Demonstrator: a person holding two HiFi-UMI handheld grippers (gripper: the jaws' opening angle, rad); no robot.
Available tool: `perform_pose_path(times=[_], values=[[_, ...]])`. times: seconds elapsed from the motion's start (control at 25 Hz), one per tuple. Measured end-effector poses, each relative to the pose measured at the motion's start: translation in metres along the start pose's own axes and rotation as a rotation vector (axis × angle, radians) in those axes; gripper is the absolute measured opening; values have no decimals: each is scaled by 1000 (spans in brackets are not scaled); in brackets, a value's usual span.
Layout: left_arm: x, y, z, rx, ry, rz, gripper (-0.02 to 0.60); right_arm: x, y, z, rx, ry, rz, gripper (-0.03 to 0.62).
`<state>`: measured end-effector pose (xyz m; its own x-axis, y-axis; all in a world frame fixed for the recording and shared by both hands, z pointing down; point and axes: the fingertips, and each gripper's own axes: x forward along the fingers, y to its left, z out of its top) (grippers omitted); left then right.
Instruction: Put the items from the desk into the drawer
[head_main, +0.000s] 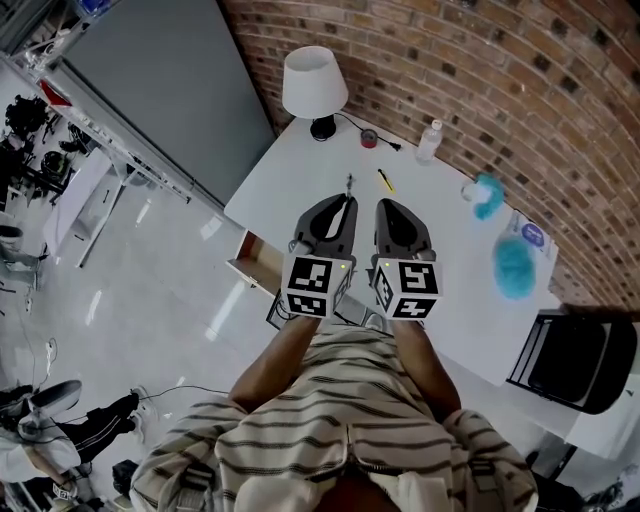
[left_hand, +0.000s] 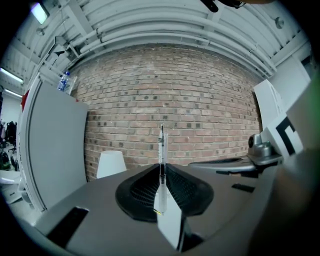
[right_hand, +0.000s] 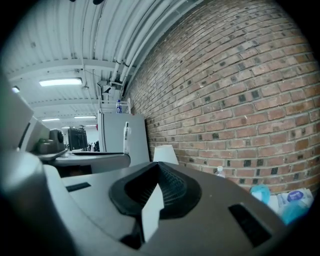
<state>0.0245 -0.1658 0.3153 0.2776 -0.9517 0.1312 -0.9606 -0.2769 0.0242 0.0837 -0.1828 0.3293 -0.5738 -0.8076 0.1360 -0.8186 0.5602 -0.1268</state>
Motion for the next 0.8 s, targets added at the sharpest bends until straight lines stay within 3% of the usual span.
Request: perform_pose_path(times=[0.12, 0.32, 0.8], values=[[0, -2, -1, 27, -3, 4, 44, 0, 0, 0, -2, -3, 2, 11], [0, -1, 0, -20, -10, 6, 46, 1, 0, 2, -7, -8, 9, 11], [-3, 0, 1, -32, -20, 21, 46, -2, 2, 4, -11, -14, 28, 11]])
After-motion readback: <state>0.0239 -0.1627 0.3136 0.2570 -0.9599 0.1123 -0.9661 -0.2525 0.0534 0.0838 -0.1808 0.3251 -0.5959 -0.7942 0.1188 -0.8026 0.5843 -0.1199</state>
